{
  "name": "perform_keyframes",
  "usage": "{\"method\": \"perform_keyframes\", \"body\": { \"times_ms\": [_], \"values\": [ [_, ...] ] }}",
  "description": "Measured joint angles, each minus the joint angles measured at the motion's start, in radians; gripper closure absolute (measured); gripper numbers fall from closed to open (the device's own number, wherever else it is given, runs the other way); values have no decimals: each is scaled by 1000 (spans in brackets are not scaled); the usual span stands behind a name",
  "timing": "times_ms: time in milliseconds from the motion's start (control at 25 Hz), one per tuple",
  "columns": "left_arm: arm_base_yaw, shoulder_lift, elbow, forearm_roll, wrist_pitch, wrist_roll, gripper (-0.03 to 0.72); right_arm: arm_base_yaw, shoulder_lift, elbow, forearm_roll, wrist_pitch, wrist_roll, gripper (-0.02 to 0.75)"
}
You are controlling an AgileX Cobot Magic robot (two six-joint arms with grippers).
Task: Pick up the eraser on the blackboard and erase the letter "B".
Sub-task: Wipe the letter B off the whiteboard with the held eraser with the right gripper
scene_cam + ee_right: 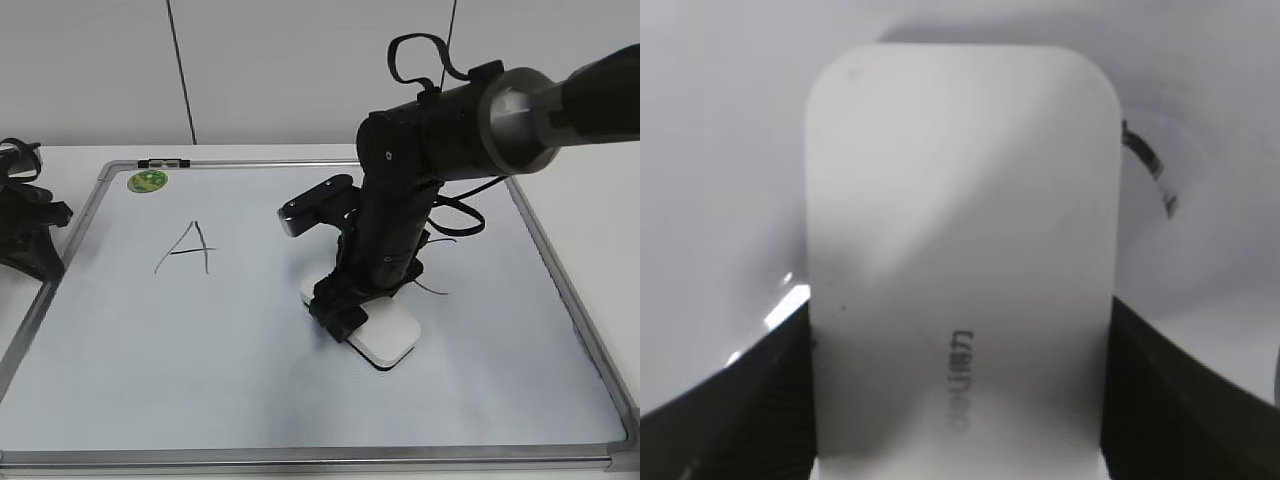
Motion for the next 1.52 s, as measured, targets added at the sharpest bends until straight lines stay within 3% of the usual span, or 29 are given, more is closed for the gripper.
{"method": "perform_keyframes", "body": {
  "times_ms": [320,480,760,960,1520],
  "values": [
    [0,0,0,6,2,0,654,36,13,-42,53,49,-36,197],
    [0,0,0,6,3,0,654,38,0,-121,19,102,-36,197],
    [0,0,0,6,3,0,654,-34,-67,-215,-7,159,-34,197],
    [0,0,0,6,3,0,654,-143,-75,-217,-7,213,-17,197],
    [0,0,0,6,3,0,654,-147,32,-186,150,172,-46,197]
  ]
}}
